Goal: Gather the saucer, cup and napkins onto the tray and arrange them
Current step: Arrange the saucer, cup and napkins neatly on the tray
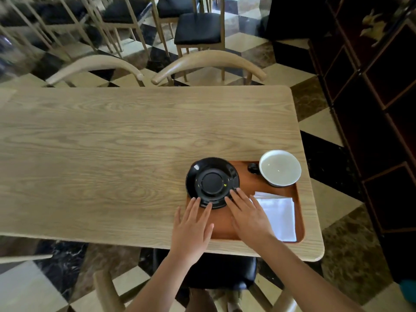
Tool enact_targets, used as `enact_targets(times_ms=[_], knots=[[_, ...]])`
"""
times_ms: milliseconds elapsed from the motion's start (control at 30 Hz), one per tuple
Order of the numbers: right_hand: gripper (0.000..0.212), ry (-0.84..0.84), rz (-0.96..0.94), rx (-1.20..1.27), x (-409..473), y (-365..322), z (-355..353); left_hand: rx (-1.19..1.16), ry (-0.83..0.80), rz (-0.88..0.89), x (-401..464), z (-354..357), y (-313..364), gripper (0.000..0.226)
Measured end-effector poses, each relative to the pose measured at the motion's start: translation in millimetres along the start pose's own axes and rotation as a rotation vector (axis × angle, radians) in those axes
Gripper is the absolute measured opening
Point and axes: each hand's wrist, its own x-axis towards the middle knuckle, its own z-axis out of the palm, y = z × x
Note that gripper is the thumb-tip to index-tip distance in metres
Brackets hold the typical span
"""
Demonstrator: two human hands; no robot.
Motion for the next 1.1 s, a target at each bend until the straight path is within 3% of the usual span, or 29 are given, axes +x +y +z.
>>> enact_targets(times_ms=[467,667,933,1033,1100], knots=[[0.053,0.086,-0.048,-0.025,-36.6,-11.1,-5.6,0.006,0.038,0.044,-38.2,9.3,-2.5,0.053],[0.052,-0.034,-0.054,-0.001,-40.1,-13.3,4.1,0.001,-0.014,0.041,-42.2,11.5,-3.8,0.054],[0.051,-0.065,-0.029,-0.012,-38.1,-14.6,4.0,0.032,-0.041,0.071,-41.6,2.8,-4.0,0.054],[0.046,-0.008,-0.054,0.038,-36.5,-16.1,-7.9,0.043,0.0,0.086,-36.1,-8.7,0.3,0.052],[0.039,0.144,-0.062,0.127,-35.4,-11.6,-22.0,0.0,0.127,0.116,-24.7,-21.9,7.4,0.047]])
